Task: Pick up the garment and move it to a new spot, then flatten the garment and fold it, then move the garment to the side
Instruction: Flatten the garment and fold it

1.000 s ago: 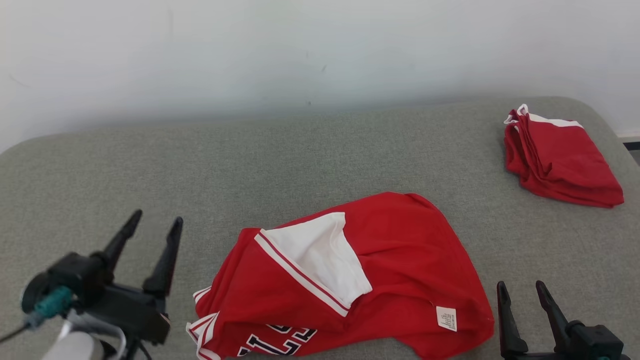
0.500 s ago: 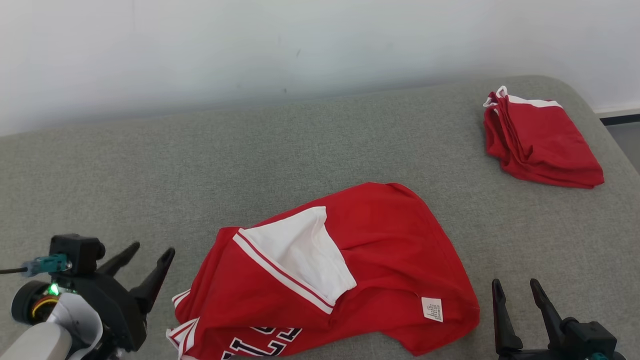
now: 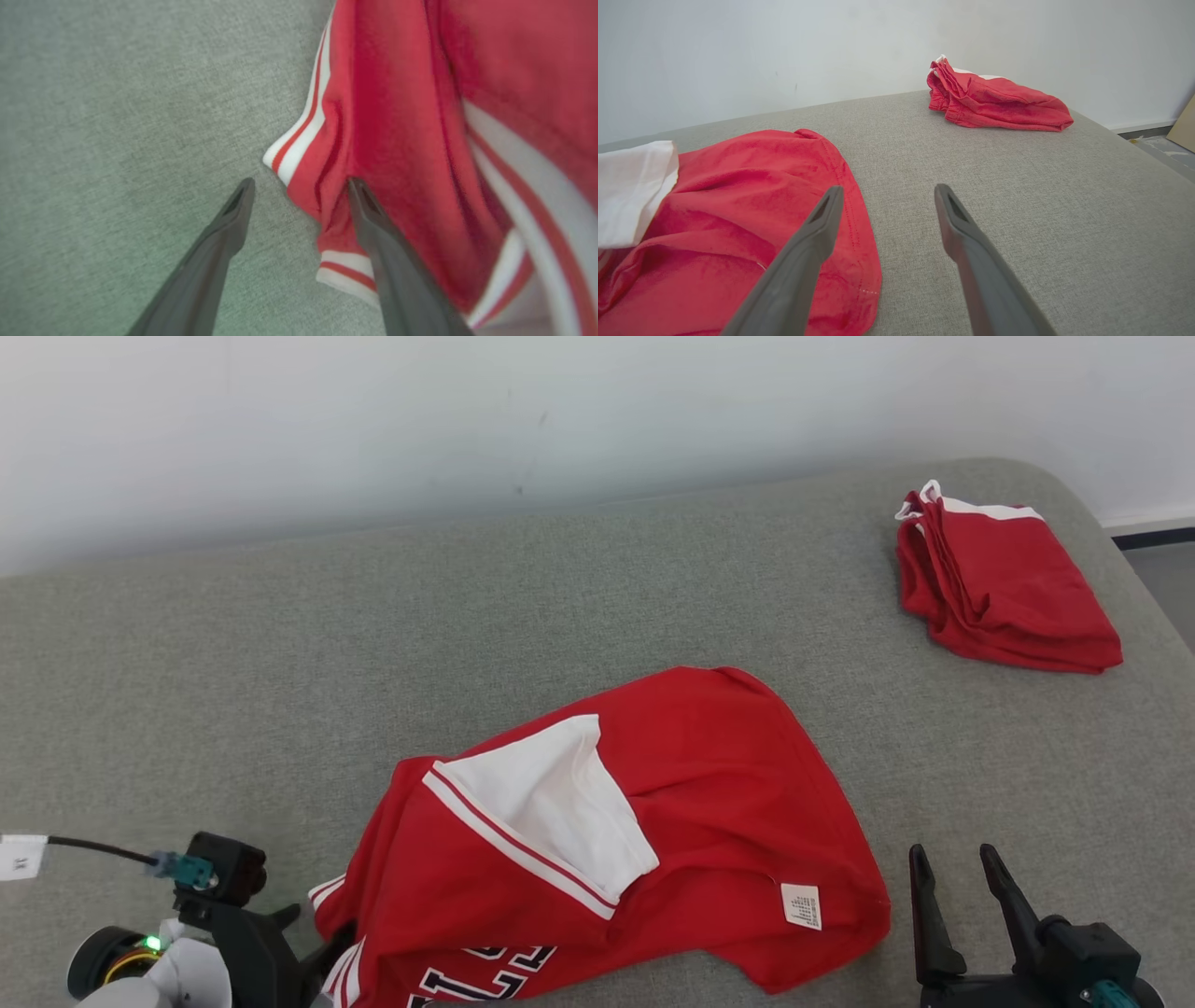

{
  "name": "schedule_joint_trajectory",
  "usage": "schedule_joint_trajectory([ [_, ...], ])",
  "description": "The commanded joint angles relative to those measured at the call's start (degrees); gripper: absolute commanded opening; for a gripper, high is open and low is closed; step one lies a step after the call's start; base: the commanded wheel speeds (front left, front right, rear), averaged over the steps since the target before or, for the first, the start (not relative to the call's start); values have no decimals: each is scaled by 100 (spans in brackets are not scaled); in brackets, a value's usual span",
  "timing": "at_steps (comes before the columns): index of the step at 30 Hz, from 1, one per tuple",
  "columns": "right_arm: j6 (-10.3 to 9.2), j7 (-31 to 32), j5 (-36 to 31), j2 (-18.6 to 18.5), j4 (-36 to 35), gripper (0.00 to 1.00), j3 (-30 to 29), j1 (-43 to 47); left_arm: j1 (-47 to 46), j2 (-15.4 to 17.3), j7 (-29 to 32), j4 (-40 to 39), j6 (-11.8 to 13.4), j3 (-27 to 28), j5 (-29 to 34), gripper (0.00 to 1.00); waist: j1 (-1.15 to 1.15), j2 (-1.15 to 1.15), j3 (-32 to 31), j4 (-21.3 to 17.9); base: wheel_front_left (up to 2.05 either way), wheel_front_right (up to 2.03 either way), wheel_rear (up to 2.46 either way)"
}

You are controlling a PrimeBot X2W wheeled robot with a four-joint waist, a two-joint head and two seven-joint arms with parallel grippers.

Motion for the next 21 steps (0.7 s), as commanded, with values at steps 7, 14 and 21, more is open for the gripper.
schedule_joint_trajectory([
  [7,-15,-55,56,1,84,100,46,-119,-459,-56,173,386,6,-703,-271,100,-1,0,111,-114,0,0,0],
  [14,-15,-97,75,1,148,100,95,-186,-639,-246,197,727,3,-1358,-509,0,-1,0,155,-256,0,0,0],
  [21,-15,-107,4,1,88,100,-39,-138,-1342,-74,-374,572,9,-1472,-622,0,-1,0,141,-225,0,0,0],
])
